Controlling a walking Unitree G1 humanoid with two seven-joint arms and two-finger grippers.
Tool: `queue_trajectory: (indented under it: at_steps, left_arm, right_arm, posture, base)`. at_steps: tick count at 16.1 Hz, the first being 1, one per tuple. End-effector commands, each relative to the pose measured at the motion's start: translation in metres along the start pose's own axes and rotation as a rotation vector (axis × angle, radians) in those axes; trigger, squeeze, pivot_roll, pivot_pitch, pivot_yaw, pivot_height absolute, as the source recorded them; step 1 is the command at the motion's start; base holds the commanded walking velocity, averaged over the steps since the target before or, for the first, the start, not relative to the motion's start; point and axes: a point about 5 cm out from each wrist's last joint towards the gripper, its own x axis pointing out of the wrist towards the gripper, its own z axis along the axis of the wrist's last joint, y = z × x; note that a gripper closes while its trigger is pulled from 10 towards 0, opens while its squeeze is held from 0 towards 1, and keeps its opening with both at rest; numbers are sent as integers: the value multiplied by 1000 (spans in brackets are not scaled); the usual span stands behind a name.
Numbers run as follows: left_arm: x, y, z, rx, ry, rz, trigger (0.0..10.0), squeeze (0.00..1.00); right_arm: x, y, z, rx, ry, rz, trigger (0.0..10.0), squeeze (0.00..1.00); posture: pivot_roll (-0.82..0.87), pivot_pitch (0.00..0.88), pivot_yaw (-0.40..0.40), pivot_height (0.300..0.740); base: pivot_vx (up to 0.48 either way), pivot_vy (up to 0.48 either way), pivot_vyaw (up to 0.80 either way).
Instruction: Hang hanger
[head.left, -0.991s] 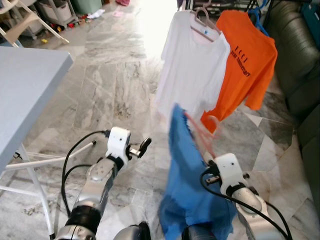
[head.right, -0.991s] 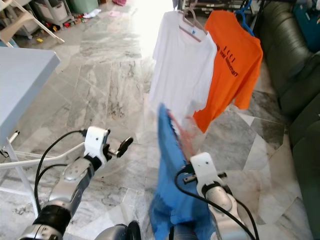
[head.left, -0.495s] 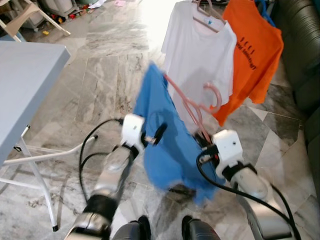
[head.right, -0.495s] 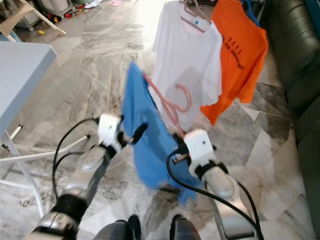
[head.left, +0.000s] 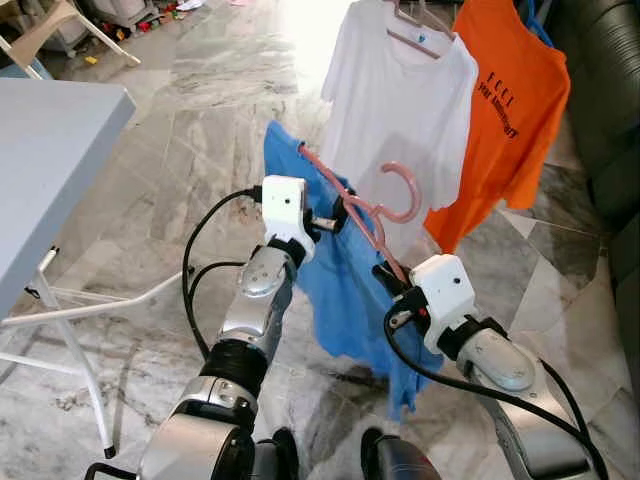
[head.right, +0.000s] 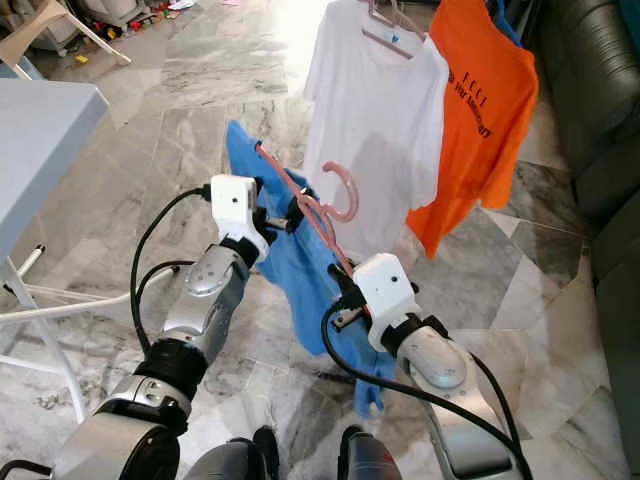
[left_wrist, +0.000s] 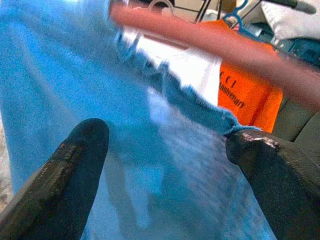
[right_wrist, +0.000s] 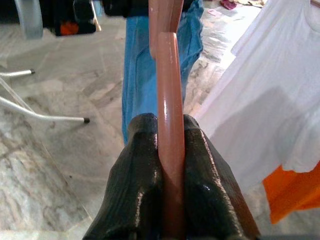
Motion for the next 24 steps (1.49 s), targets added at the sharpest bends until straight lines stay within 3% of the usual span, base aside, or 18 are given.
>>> queue_trajectory:
  at_steps: [1,4,6,8,11,15,21,23,24]
  left_arm:
    - [-1,1,-2,-14,3,-3,10000,0]
    - [-7,4,-10,-8,27,-20,10000,0]
    - [-17,15,-20,57,76,-13,10000,0]
    - [-21,22,-22,46,87,-2,10000,0]
    - [-18,21,-19,-22,72,9,10000,0]
    - [-8,-1,-15,-164,59,-58,10000,0]
    - [-12,0,-16,-195,66,-75,10000,0]
    - [-10,5,-16,-208,67,-51,10000,0]
    - [-9,5,-15,-213,66,-46,3961,0]
  right_arm:
    - [-1,5,4,-5,-15,21,10000,0]
    - [0,-11,1,-33,5,-88,10000,0]
    - [2,-26,5,-69,-8,-183,10000,0]
    - [3,-30,6,-63,-13,-210,10000,0]
    - [8,-17,6,-43,-20,-133,10000,0]
    - [12,-6,1,-28,-8,-107,10000,0]
    - [13,-7,-4,-16,2,-123,10000,0]
    - [14,0,-3,-8,-1,-85,10000,0]
    - [15,2,-2,-6,-2,-74,10000,0]
  posture:
    - [-188,238,70,740]
    - [-188,235,70,740]
    - [-183,228,70,740]
    - [-179,224,69,740]
    - [-176,221,65,740]
    - [-192,223,65,740]
    - [-192,221,65,740]
    - [-189,220,59,740]
    - [-190,221,57,740]
  base:
    - [0,0,0]
    - [0,0,0]
    - [0,0,0]
    - [0,0,0]
    - [0,0,0]
    - [0,0,0]
    - [0,0,0]
    - [0,0,0]
    - [0,0,0]
